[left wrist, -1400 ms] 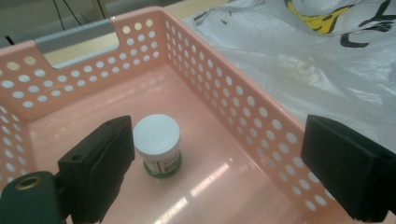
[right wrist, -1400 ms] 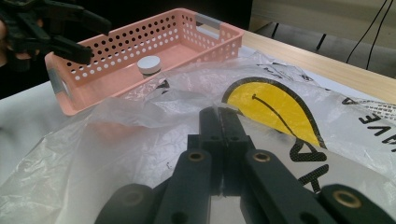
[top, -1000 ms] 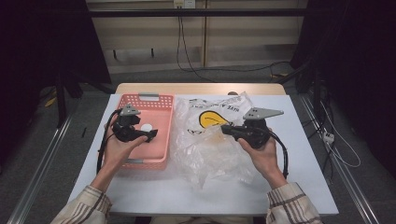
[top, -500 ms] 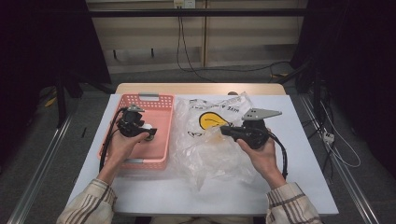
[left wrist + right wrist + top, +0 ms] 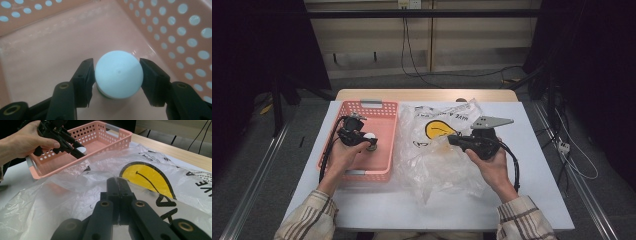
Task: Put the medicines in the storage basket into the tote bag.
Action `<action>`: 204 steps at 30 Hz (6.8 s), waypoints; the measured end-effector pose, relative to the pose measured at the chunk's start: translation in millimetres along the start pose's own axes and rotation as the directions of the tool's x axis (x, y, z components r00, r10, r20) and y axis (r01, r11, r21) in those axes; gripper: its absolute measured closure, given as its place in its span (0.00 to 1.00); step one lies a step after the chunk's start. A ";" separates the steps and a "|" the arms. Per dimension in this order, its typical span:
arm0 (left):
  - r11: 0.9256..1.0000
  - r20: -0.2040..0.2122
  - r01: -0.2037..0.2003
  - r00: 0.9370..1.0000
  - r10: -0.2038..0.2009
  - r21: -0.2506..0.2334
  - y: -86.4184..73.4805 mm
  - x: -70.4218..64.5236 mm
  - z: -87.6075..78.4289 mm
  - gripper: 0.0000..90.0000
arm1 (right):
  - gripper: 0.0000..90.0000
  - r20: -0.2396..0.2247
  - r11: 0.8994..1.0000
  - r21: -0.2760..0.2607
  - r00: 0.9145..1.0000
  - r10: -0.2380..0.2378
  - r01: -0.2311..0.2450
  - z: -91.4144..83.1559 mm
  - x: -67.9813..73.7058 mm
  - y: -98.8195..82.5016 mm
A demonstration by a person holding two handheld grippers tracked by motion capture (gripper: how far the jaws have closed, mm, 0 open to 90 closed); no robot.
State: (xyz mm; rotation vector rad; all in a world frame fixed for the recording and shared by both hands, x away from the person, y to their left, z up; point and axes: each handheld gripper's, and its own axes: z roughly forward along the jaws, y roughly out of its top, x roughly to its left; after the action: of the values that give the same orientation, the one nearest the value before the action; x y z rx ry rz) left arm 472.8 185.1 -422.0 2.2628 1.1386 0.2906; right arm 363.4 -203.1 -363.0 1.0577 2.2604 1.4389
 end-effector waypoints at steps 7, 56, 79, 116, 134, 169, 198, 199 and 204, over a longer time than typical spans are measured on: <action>1.000 -0.004 -0.018 1.000 0.018 0.013 0.2 -1.3 0.2 0.56 | 1.00 0.004 1.000 0.001 1.000 -0.002 0.002 -0.1 0.3 -0.2; 0.931 0.067 -0.111 0.988 0.142 -0.348 1.6 -55.5 -99.3 0.57 | 1.00 -0.007 1.000 -0.007 1.000 0.007 -0.007 -1.3 -1.3 0.1; 0.885 0.196 -0.157 0.944 0.265 -0.439 0.7 -125.8 -117.5 0.57 | 1.00 -0.019 1.000 0.008 1.000 -0.001 0.001 2.8 1.6 -0.9; 0.932 0.313 -0.271 0.887 0.338 -0.239 21.9 -205.9 -17.2 0.57 | 1.00 -0.024 1.000 0.017 1.000 -0.007 0.007 5.3 4.1 -2.3; 0.959 0.251 -0.221 0.932 0.262 -0.180 23.4 -201.2 33.5 0.57 | 1.00 -0.034 0.998 0.067 0.999 0.008 -0.005 9.2 6.2 -17.0; 0.925 0.293 -0.266 0.893 0.343 -0.272 2.8 -200.7 -6.8 0.23 | 1.00 -0.019 0.994 0.109 1.000 0.008 -0.006 11.9 2.0 -29.5; 0.919 0.232 -0.171 0.936 0.264 -0.354 -30.4 -151.5 -67.0 0.17 | 0.51 0.052 0.996 0.072 0.997 0.050 -0.054 -15.9 2.3 -45.6; 0.918 0.225 -0.182 0.936 0.272 -0.352 -32.1 -149.4 -68.5 0.17 | 0.48 0.056 0.996 0.066 0.997 0.053 -0.057 -18.2 2.3 -46.8; 0.918 0.213 -0.169 0.943 0.257 -0.359 -40.0 -144.6 -75.4 0.14 | 0.38 0.086 0.996 0.043 0.994 0.070 -0.074 -29.0 3.5 -51.6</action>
State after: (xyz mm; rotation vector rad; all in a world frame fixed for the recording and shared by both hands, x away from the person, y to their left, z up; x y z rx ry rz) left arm 325.2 119.9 -375.4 2.0461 0.6500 0.2473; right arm 322.1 -232.9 -393.3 1.2025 2.2272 1.3485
